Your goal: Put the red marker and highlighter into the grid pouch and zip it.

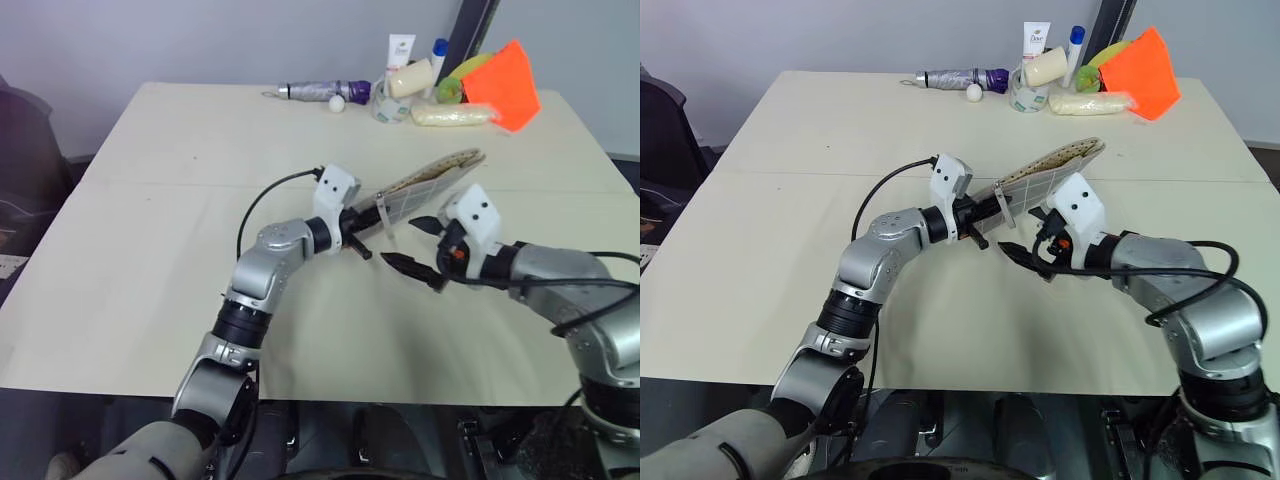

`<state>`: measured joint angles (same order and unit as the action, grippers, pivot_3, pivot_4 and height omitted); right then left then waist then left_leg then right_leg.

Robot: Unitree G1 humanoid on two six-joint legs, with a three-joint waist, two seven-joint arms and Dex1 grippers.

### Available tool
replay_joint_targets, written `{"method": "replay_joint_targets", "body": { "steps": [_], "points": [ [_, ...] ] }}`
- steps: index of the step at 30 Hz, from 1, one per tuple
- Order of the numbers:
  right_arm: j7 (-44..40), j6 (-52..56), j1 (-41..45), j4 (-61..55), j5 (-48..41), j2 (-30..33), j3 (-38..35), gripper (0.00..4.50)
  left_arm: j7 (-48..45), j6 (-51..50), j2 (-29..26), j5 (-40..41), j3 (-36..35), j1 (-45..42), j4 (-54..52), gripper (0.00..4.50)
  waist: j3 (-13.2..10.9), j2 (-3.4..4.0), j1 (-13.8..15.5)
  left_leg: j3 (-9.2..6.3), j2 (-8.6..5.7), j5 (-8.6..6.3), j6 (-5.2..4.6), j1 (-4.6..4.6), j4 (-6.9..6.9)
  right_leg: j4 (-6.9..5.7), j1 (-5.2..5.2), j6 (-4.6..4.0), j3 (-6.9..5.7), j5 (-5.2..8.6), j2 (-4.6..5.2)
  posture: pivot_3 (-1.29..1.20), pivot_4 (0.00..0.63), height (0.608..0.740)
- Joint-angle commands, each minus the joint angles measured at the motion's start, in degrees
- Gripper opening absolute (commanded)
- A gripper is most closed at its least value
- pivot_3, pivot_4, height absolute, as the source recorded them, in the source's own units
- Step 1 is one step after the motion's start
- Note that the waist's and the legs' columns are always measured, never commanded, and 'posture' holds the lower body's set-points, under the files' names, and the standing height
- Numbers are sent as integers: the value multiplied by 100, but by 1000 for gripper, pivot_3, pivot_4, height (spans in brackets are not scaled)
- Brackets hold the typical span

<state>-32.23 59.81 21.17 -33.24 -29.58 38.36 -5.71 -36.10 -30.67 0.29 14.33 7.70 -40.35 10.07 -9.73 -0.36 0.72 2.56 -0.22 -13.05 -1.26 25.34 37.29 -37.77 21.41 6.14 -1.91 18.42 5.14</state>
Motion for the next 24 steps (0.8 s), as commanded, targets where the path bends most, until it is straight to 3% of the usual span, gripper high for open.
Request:
{"method": "replay_joint_targets", "body": {
  "steps": [1,4,7,13,24],
  "points": [
    [438,-12,228,184,69,-362,-5,4233,48,-37,5,167,-109,-103,-207,0,0,0,0,0,0,0,0,0,0,0,0,0,0,0,0,0,150,740],
    [631,-27,348,376,35,-636,13,4233,52,-41,-12,156,-71,-74,-245,0,0,0,2,0,-1,0,0,0,1,-1,0,0,0,0,0,0,150,740],
    [671,-5,389,454,-65,-752,19,3366,85,-24,-6,146,-71,-61,-243,0,0,0,0,1,-2,0,0,0,0,-1,0,0,0,0,-1,0,150,740],
    [761,38,410,473,-98,-818,45,186,193,-3,-2,149,-67,25,-308,0,0,0,-1,2,-1,0,0,0,-1,-3,2,0,1,0,-1,0,150,740],
    [699,-92,627,655,-29,-328,-374,81,266,72,-83,115,-22,146,-365,0,0,1,-1,3,-2,-1,-1,0,-2,-5,3,0,2,0,0,0,150,740]
  ]
}}
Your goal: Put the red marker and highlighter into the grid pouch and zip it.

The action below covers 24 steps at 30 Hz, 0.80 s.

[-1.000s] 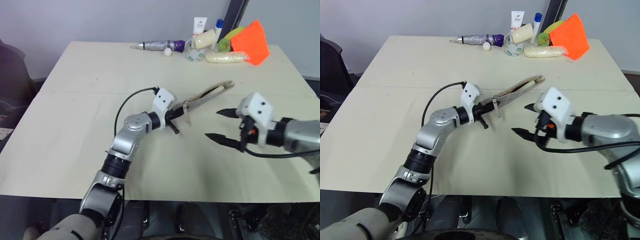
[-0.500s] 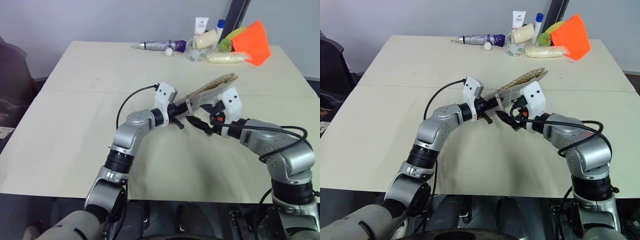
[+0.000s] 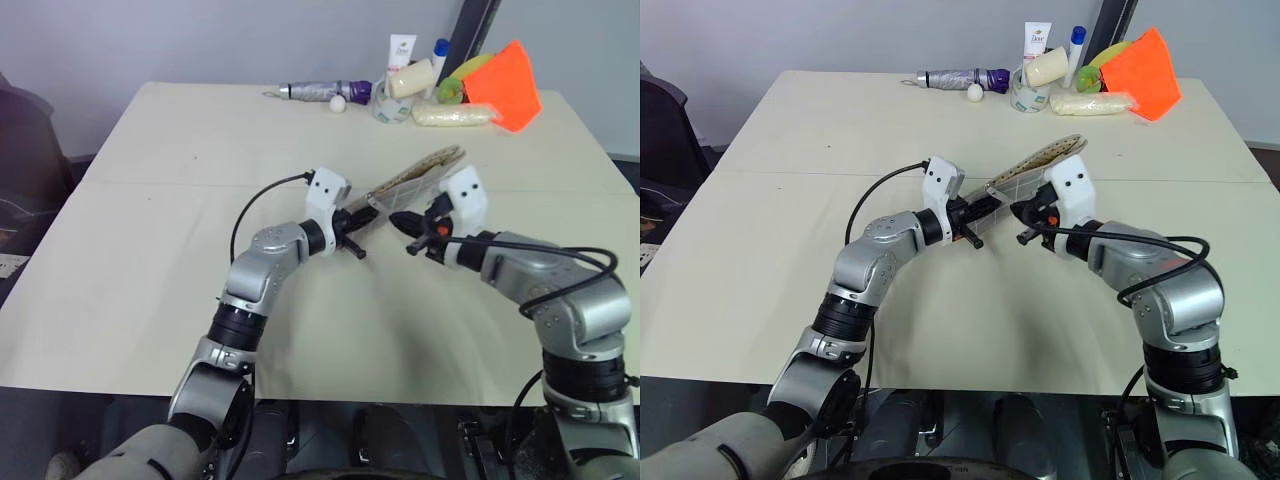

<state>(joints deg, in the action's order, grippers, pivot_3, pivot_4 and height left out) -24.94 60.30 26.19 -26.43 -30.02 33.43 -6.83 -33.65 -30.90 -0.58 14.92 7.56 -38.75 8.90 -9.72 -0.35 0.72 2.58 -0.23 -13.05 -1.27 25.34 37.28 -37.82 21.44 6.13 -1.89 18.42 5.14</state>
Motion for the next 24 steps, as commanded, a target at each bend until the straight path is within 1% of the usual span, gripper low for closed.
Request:
{"method": "replay_joint_targets", "body": {
  "steps": [1,4,7,10,13,14,16,20,24],
  "points": [
    [-43,-188,132,-4,27,210,-299,81,23,93,-9,57,-6,-1,-256,0,0,0,-3,0,0,0,0,0,0,0,0,0,0,0,0,0,150,740],
    [-65,-301,145,52,58,335,-387,81,21,103,-45,40,16,39,-272,0,0,1,-4,0,0,0,0,0,0,0,0,0,0,0,0,0,150,740],
    [-49,-424,265,211,125,533,-626,81,7,103,-103,37,22,95,-305,0,0,1,-4,0,0,0,0,0,-1,0,1,0,0,0,0,0,150,740],
    [-174,-430,234,146,86,764,-587,81,11,83,-132,54,17,120,-330,0,0,0,-4,1,0,0,0,0,-1,0,1,0,1,0,0,0,150,740],
    [-456,-267,-31,-233,-332,633,-337,839,26,83,-116,62,32,108,-324,0,0,0,-11,0,1,0,0,-1,-2,1,0,0,1,0,0,0,150,740],
    [-488,-263,-83,-316,-397,577,-268,1341,30,83,-110,64,35,102,-322,0,0,0,-17,0,2,0,0,-1,-3,1,0,0,1,0,0,0,150,740],
    [-295,-279,-100,-345,-326,372,-118,2294,36,88,-97,69,37,90,-312,0,0,1,-20,0,4,0,0,-1,-3,0,1,0,2,0,-1,0,150,740],
    [8,-380,-197,-206,-12,-4,388,4290,45,100,-62,74,54,73,-305,0,0,0,-1,0,3,0,0,-1,0,-2,0,0,2,0,1,0,150,740],
    [75,-428,-149,-8,154,-144,634,4290,44,96,-57,90,56,86,-335,0,0,0,1,1,0,0,0,0,0,-2,1,0,2,0,3,0,150,740]
  ]
}}
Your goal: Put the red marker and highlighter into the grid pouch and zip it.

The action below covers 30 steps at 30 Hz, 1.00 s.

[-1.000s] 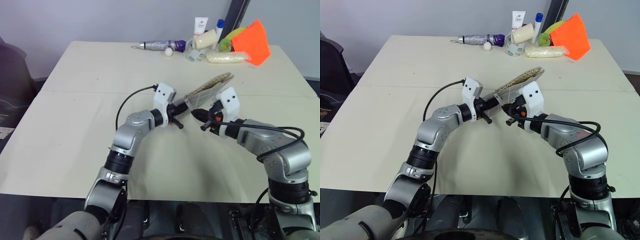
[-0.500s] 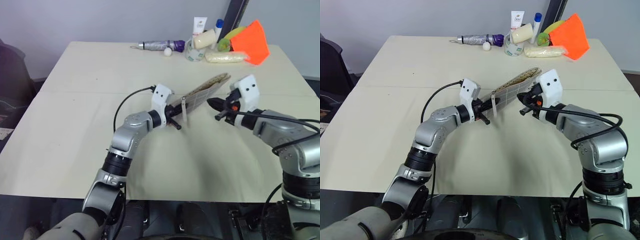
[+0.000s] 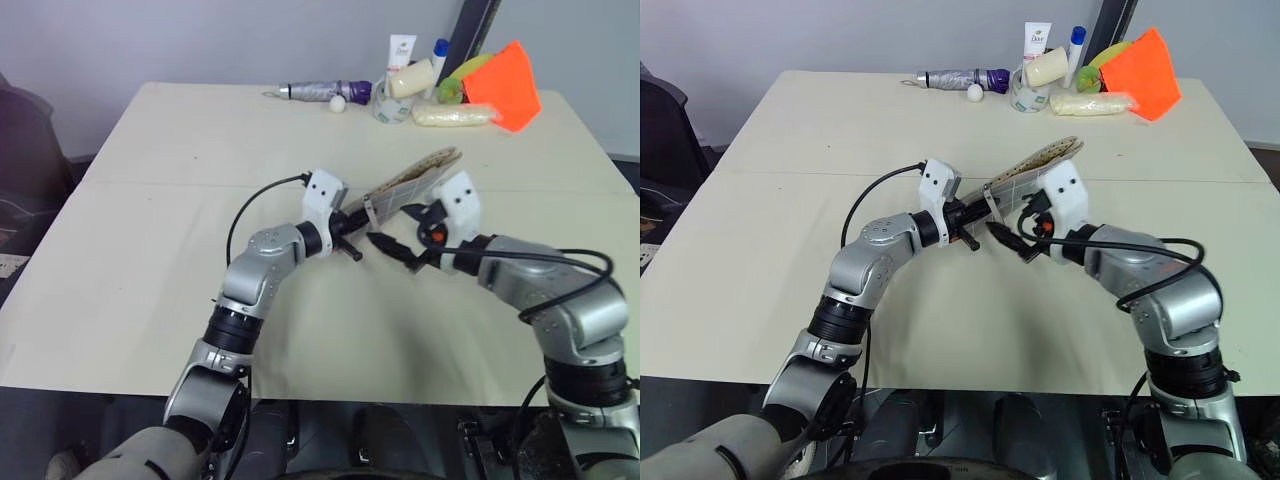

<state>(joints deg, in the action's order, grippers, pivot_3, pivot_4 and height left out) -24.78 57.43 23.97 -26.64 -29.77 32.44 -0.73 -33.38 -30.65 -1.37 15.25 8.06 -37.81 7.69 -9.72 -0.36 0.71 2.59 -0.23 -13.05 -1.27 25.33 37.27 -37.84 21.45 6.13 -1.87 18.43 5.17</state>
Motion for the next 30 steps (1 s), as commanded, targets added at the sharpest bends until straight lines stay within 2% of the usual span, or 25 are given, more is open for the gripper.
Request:
{"method": "replay_joint_targets", "body": {
  "steps": [1,3,5,6,11,13,20,26,30],
  "points": [
    [67,-164,93,79,165,-76,76,4290,17,70,21,59,8,-1,-225,0,0,0,0,0,0,0,0,0,0,0,0,0,0,0,0,0,150,740],
    [91,-229,123,190,224,-147,148,4290,21,73,22,61,8,7,-235,0,0,0,-5,-1,0,0,0,-1,0,-1,0,0,0,0,-1,0,150,740],
    [139,-251,130,269,293,-203,161,3784,32,76,27,61,7,9,-234,0,0,0,-5,0,0,0,0,-1,-1,-1,0,0,0,0,-2,0,150,740],
    [151,-258,123,281,324,-213,156,3424,37,77,29,59,8,9,-235,0,0,0,-6,0,0,0,0,-1,-1,-1,0,0,0,0,-2,0,150,740],
    [198,-259,125,234,313,-221,-16,916,51,95,29,58,1,30,-233,0,0,0,-2,0,0,0,0,0,0,-1,0,0,-1,0,-2,0,150,740],
    [193,-245,135,169,299,-171,-94,79,50,102,23,56,7,47,-240,0,0,0,-3,0,0,0,0,-1,-1,-1,1,0,-1,0,-2,0,150,740],
    [285,-239,510,177,413,423,-901,79,-28,453,-146,-215,247,141,-182,0,0,1,2,0,0,0,0,-1,-1,0,1,0,-1,0,-2,0,150,740],
    [623,-507,843,919,965,1133,-1582,79,-252,959,-514,-634,710,389,-171,0,1,2,-4,0,0,0,0,-2,-3,1,0,-1,0,0,0,0,150,740],
    [568,-565,661,1245,1143,1433,-1689,79,-289,1071,-645,-662,743,529,-165,0,2,4,-16,3,1,0,0,-3,-5,1,0,-1,0,0,3,0,150,740]
  ]
}}
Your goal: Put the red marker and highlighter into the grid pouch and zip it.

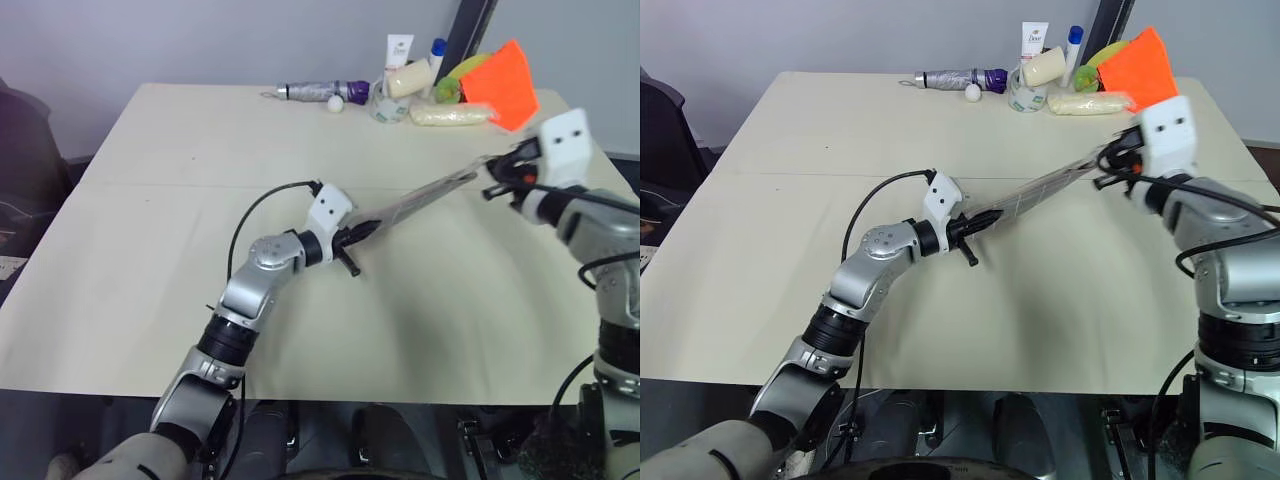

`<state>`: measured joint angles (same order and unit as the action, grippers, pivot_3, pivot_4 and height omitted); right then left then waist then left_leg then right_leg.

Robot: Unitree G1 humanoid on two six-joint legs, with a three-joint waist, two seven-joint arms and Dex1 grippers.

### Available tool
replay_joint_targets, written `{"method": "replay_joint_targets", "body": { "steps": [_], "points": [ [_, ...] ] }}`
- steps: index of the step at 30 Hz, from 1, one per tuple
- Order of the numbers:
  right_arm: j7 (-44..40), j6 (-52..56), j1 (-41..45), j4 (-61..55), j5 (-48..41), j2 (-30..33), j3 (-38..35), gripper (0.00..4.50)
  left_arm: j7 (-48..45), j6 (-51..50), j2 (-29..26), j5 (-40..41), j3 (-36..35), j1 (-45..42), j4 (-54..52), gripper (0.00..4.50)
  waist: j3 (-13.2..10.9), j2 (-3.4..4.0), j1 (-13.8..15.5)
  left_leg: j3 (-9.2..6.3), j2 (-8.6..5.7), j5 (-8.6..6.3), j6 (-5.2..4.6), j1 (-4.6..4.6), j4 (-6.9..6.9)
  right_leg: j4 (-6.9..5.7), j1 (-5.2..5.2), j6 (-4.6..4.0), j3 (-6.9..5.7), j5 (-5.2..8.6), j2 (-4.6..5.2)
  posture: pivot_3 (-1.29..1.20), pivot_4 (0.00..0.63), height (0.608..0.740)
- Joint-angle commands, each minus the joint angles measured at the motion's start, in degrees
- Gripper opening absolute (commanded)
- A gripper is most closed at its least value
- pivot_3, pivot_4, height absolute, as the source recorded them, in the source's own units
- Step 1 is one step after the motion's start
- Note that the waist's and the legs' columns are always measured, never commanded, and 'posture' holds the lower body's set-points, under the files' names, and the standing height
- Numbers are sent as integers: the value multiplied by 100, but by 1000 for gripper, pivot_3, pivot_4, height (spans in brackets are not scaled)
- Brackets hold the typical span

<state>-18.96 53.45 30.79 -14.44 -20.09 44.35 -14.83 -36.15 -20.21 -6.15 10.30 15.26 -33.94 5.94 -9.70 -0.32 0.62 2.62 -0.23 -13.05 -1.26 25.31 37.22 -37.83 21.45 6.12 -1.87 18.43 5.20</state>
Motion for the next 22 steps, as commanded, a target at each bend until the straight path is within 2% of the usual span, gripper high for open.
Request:
{"method": "replay_joint_targets", "body": {
  "steps": [1,2,5,9,12,17,22],
  "points": [
    [-70,-144,-103,22,181,288,-252,312,-33,22,-192,-147,11,168,-3,0,0,0,-11,0,0,0,0,0,-1,0,0,0,0,0,0,0,150,740],
    [-165,-54,-177,-16,77,270,-264,640,-111,-32,-220,-50,-26,207,-50,0,2,3,-23,0,2,0,0,-2,-2,0,0,0,0,0,-1,0,150,740],
    [-415,23,-458,-152,-53,287,-238,1992,-243,-200,-302,189,-172,308,-199,961,5,8,-52,1,2,0,0,-3,-3,0,-1,0,2,0,-1,0,150,740],
    [-1014,9,-1496,-435,-104,546,-109,4055,-305,-387,-697,225,-358,540,-525,2932,3,7,11,0,3,0,0,1,-4,1,1,0,1,0,-3,0,150,740],
    [-1385,-296,-2231,-563,-113,636,-259,4124,-401,-536,-1063,289,-496,807,-789,4400,3,7,12,1,1,-1,-2,2,-3,7,-1,0,1,0,2,0,150,740],
    [-2002,-986,-3105,-641,-313,511,-821,4124,-471,-790,-1716,517,-1070,1524,-1199,4400,3,9,-17,0,2,-2,-2,-3,-7,10,-4,0,2,0,2,0,150,740],
    [-2122,-1299,-3197,-545,-410,347,-929,4124,-517,-583,-2060,551,-1409,1968,-1258,4400,3,9,-21,-1,5,-1,0,-10,-6,9,-8,-1,2,0,4,0,150,740]
  ]
}}
